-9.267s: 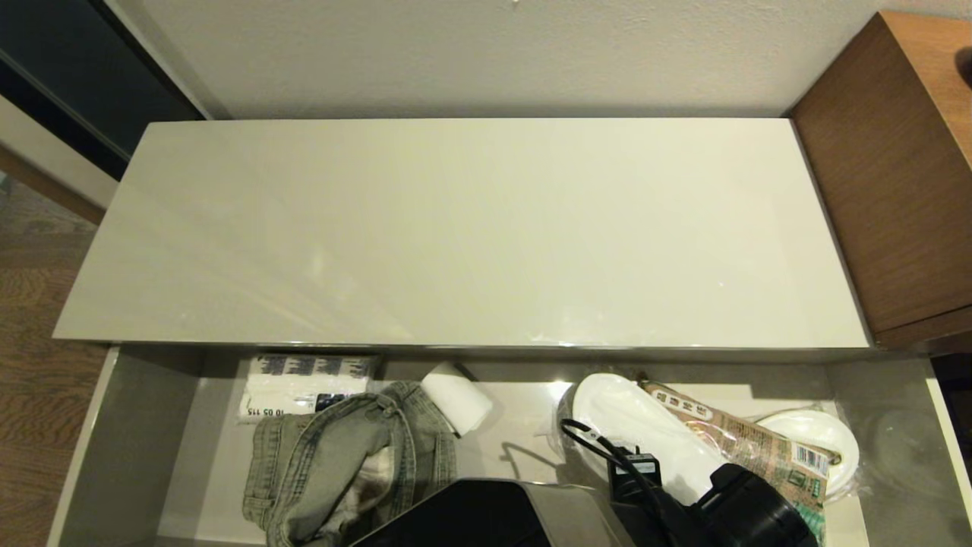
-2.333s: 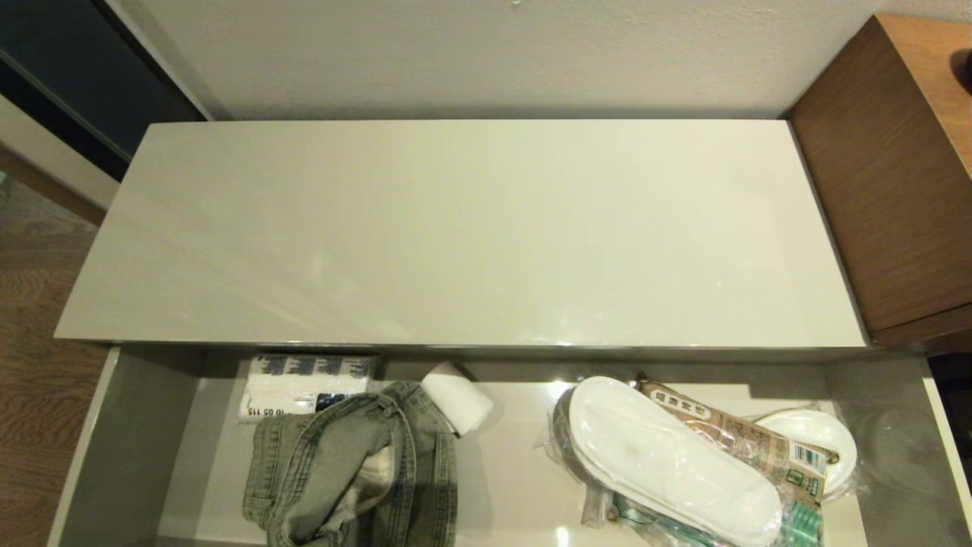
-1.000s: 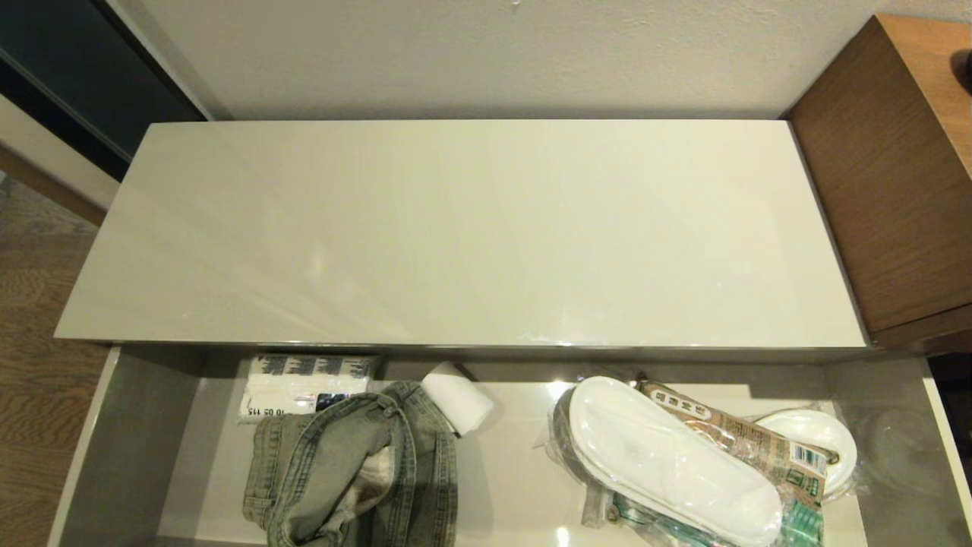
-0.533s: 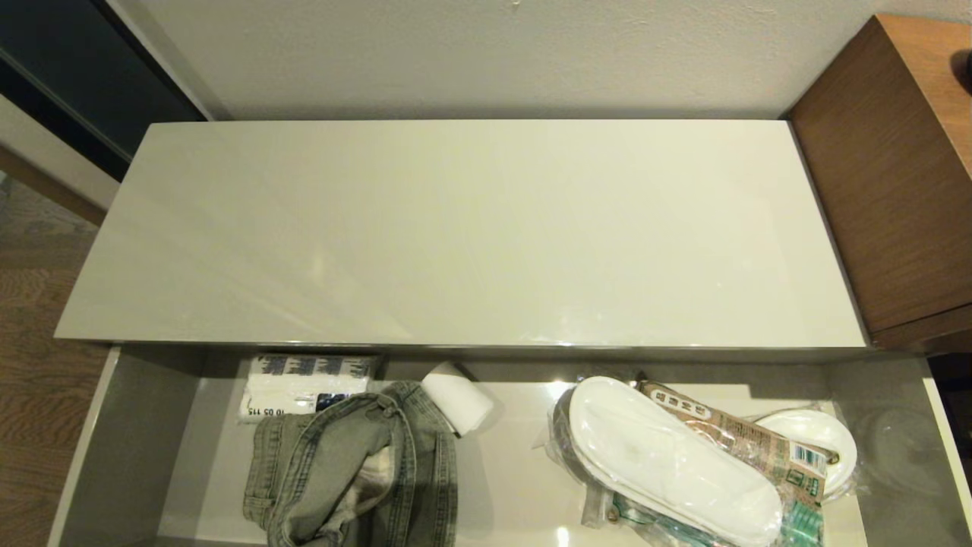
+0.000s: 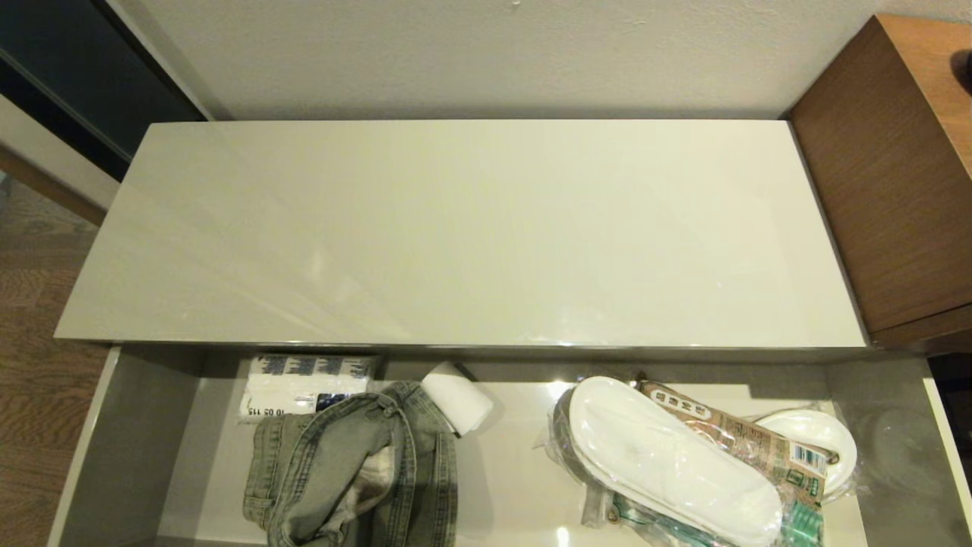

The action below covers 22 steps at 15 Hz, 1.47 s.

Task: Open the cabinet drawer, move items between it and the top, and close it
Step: Take out the disposable slippers from the drawer

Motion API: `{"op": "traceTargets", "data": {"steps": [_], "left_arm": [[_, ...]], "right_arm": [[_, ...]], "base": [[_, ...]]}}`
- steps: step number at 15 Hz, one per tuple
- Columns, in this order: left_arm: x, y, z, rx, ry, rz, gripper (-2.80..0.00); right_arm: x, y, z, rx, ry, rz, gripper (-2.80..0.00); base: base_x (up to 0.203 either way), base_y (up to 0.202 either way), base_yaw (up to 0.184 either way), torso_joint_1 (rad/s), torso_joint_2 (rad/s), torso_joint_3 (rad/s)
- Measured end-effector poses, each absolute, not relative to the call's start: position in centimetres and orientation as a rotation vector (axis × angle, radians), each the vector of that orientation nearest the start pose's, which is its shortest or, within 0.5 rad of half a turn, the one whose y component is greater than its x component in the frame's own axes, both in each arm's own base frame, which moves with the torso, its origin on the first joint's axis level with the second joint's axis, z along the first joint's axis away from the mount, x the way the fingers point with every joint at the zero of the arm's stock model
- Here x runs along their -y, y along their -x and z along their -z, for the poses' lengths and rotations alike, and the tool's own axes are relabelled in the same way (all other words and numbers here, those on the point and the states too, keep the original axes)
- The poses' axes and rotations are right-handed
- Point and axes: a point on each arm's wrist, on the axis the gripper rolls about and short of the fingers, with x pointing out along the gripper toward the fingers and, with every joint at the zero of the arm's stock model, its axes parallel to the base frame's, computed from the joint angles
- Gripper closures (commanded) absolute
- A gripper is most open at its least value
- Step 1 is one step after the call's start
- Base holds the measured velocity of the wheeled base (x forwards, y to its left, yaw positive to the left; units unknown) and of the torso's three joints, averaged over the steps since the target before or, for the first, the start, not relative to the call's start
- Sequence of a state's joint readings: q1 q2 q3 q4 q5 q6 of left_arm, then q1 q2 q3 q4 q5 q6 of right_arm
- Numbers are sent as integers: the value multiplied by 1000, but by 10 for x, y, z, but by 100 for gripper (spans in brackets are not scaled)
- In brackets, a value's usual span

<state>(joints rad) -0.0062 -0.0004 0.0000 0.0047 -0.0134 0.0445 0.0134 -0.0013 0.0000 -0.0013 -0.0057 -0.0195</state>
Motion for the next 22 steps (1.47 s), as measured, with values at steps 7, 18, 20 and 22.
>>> {"op": "traceTargets", "data": {"steps": [7, 18, 20, 22], "left_arm": [[0, 23, -75, -4, -44, 20, 0], [0, 23, -75, -4, -44, 20, 0], [0, 23, -75, -4, -44, 20, 0], [0, 23, -75, -4, -44, 20, 0]], "right_arm": [[0, 23, -76, 1, 19, -6, 0], [0, 23, -76, 2, 16, -5, 0], [1, 23, -76, 5, 7, -4, 0], [1, 23, -78, 13, 4, -2, 0]], "base": [[0, 0, 0, 0, 0, 0], [0, 0, 0, 0, 0, 0], [0, 0, 0, 0, 0, 0], [0, 0, 0, 0, 0, 0]]}}
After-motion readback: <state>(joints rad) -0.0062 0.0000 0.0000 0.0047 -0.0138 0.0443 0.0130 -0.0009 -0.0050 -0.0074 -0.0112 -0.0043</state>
